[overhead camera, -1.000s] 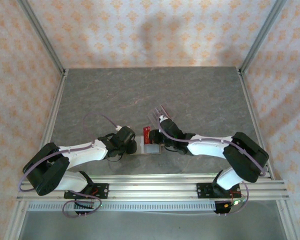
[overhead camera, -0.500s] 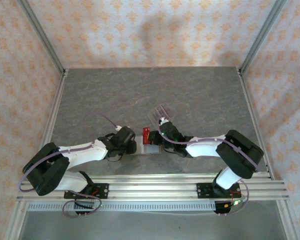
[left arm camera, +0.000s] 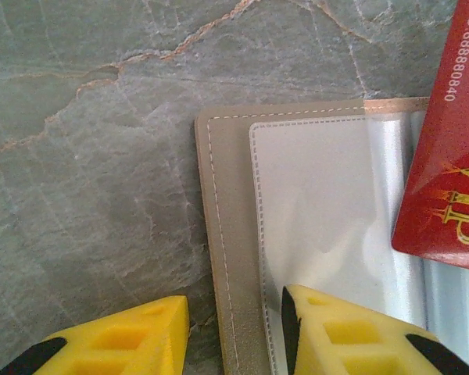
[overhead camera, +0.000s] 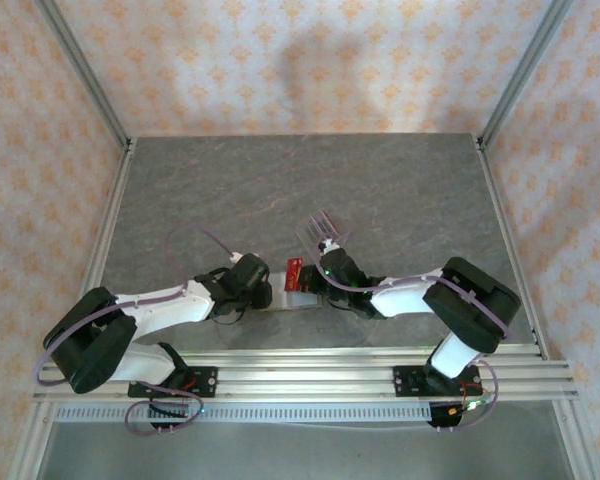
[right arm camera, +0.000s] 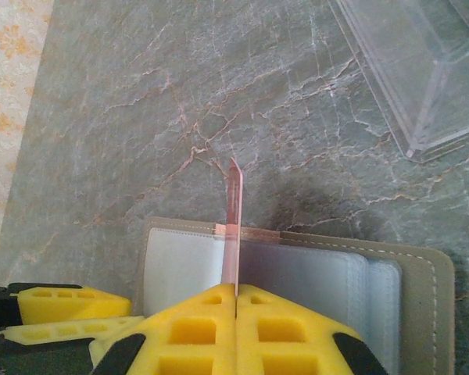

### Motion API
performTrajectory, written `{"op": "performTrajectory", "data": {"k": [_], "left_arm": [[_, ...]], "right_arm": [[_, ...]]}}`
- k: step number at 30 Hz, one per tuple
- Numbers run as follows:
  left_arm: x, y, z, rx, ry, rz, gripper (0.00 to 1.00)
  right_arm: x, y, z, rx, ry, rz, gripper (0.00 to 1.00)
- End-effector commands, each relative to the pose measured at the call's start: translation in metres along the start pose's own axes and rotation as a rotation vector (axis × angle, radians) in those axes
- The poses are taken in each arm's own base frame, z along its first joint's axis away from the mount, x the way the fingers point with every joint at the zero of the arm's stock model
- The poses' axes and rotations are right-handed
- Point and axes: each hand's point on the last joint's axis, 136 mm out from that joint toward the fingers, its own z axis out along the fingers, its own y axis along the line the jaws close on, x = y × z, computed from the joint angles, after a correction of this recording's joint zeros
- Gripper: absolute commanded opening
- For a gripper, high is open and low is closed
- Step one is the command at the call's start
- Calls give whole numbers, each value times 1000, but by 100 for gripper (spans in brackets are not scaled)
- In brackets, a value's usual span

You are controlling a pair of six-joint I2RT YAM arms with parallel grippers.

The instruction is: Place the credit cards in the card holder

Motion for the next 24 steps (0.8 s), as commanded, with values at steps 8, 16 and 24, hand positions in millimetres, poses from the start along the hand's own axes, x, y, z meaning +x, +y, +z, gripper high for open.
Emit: {"op": "performTrajectory", "data": {"k": [8,16,24], "left_arm": [[13,18,2,-51,29,-1,37],[18,23,5,-64,43,2,34],[24,29,7,-86,57,4,26]], "right_arm": [[4,-13,-9,25,-40,28,0],[11,-8,-4,31,-28,11,0],[17,-9,1,9,-14,35,0]]}}
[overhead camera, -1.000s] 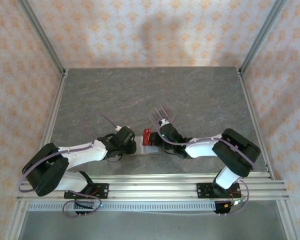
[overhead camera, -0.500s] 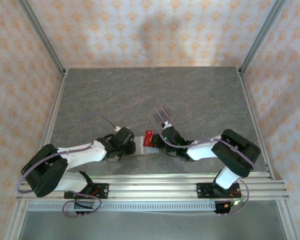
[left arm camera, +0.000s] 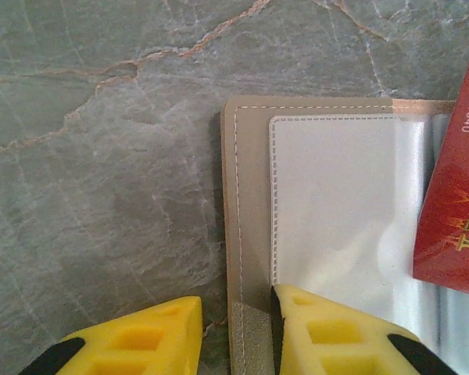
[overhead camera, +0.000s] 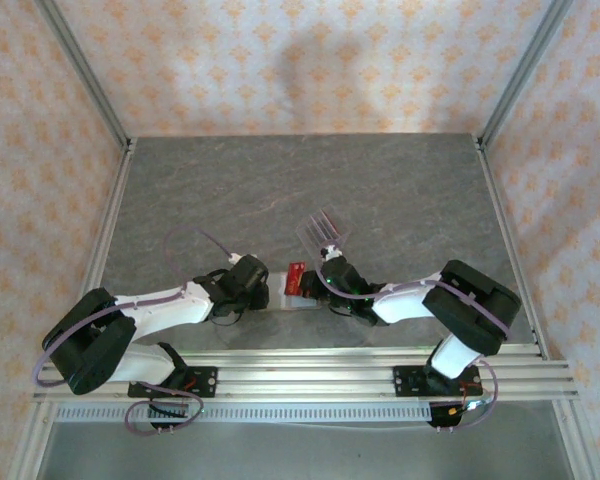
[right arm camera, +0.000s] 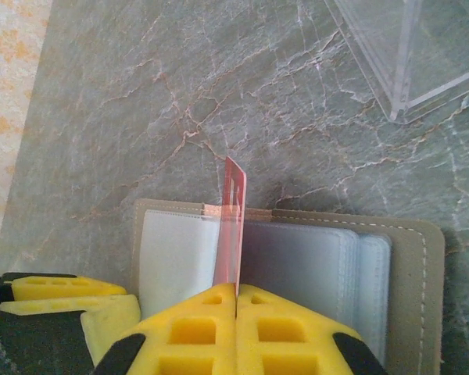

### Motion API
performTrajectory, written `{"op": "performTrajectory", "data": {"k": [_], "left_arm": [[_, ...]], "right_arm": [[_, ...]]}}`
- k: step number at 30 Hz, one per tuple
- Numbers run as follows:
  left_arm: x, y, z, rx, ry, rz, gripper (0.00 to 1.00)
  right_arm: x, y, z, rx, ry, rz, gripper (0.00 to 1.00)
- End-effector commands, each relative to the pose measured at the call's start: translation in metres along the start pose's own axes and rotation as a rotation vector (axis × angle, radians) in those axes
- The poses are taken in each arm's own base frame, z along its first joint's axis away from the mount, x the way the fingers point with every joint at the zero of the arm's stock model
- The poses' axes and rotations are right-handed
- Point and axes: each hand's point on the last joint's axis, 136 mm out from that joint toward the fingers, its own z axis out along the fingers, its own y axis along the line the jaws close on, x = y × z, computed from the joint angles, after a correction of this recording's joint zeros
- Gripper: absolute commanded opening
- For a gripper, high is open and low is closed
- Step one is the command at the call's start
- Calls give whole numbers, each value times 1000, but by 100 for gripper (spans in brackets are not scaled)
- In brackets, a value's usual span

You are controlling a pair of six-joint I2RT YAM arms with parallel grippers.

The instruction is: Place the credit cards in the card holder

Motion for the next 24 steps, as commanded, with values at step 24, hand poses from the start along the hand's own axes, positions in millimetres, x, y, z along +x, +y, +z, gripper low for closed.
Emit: {"op": "performTrajectory", "data": {"k": [24], "left_arm": [[25,29,11,-102,73,-6,22]], "right_arm": [[26,12,11,-217,45,120,0]]}}
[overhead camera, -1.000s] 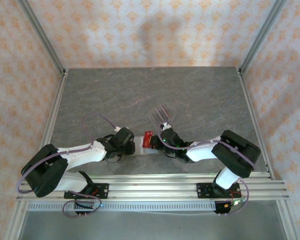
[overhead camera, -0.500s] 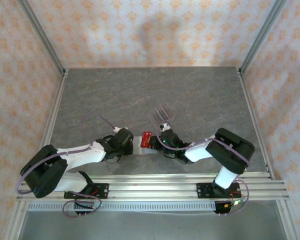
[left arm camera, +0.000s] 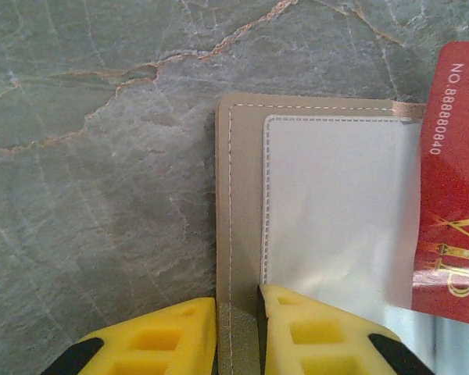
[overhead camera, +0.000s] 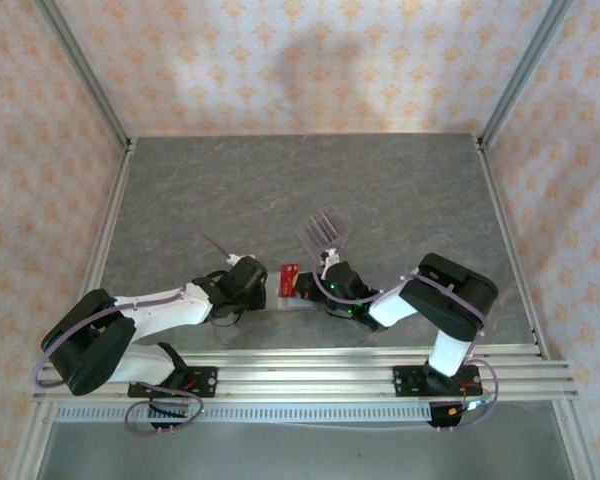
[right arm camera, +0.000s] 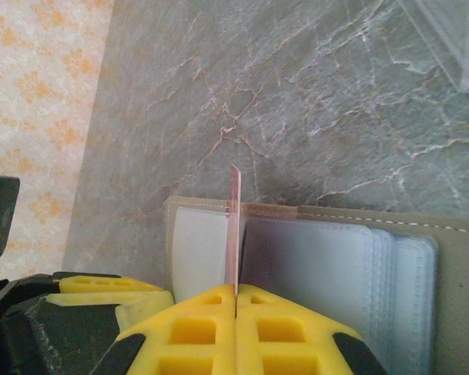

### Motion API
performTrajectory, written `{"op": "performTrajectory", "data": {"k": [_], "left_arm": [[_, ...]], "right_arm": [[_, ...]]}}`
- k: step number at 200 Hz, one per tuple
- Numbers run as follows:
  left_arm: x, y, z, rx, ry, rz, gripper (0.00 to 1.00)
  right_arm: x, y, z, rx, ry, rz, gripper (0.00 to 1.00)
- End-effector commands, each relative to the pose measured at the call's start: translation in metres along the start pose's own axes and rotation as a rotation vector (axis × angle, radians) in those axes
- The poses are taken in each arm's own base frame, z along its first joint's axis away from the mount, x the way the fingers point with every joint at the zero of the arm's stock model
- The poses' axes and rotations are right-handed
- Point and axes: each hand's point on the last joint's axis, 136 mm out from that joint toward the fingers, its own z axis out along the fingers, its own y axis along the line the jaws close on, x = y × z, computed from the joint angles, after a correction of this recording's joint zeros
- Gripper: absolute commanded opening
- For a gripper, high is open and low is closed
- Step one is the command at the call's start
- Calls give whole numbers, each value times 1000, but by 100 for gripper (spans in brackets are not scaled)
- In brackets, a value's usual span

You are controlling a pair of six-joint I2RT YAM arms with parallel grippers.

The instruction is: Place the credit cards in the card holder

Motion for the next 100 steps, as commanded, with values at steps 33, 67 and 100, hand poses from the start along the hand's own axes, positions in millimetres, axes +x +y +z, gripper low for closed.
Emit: {"op": "performTrajectory", "data": {"k": [33,67,100], "left_arm": [[24,25,9,-95,85,5,21],[23,25,10,-96,82,6,22],[23,24,11,-97,84,6,22]], "right_arm": [[21,3,3,-96,65,72,0],[25,1,3,-96,77,82,0],[29,-3,1,-113,79,118,0]]}}
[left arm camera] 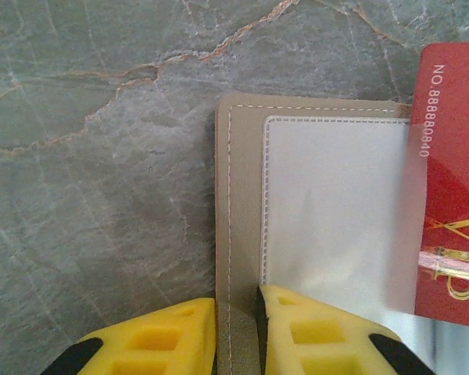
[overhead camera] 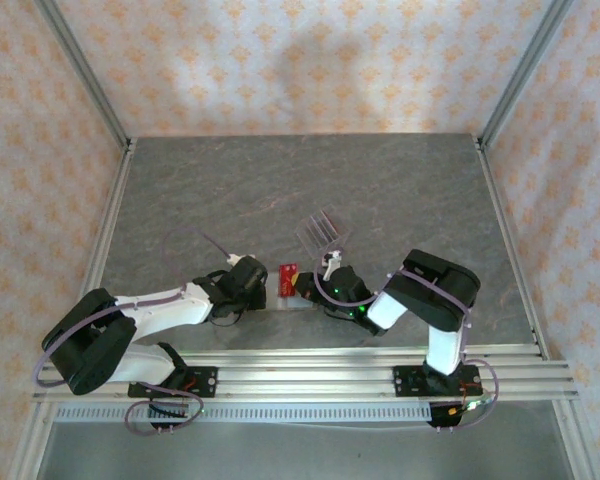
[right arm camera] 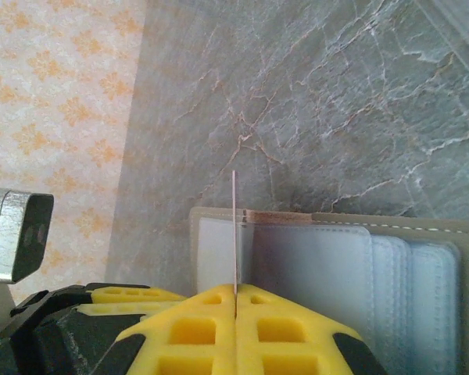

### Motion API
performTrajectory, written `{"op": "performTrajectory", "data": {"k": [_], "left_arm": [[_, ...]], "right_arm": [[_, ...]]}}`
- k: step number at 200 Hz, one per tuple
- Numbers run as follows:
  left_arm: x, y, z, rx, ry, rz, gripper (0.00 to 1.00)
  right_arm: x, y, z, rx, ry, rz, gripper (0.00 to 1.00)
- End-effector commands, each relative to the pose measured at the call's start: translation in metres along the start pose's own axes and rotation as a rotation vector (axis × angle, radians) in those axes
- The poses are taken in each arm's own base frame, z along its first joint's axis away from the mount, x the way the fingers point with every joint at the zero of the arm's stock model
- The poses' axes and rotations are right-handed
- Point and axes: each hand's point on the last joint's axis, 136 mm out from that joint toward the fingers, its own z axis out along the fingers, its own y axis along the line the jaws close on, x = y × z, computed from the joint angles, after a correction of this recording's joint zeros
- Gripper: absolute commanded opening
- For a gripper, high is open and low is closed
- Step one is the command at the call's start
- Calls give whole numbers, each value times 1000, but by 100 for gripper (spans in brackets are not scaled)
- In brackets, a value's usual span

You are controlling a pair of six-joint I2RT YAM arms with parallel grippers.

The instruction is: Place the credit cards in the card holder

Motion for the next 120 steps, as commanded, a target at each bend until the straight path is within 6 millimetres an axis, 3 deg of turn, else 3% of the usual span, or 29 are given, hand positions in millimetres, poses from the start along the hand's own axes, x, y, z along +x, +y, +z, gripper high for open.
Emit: {"op": "performTrajectory", "data": {"k": [1,120], "left_arm": [[23,24,10,-93,81,6,22],[20,23,9,-95,73,11,22]], "right_arm": [[29,-9,-4,-18,107,34,0],[44,-33,-11,55,121,112,0]]}}
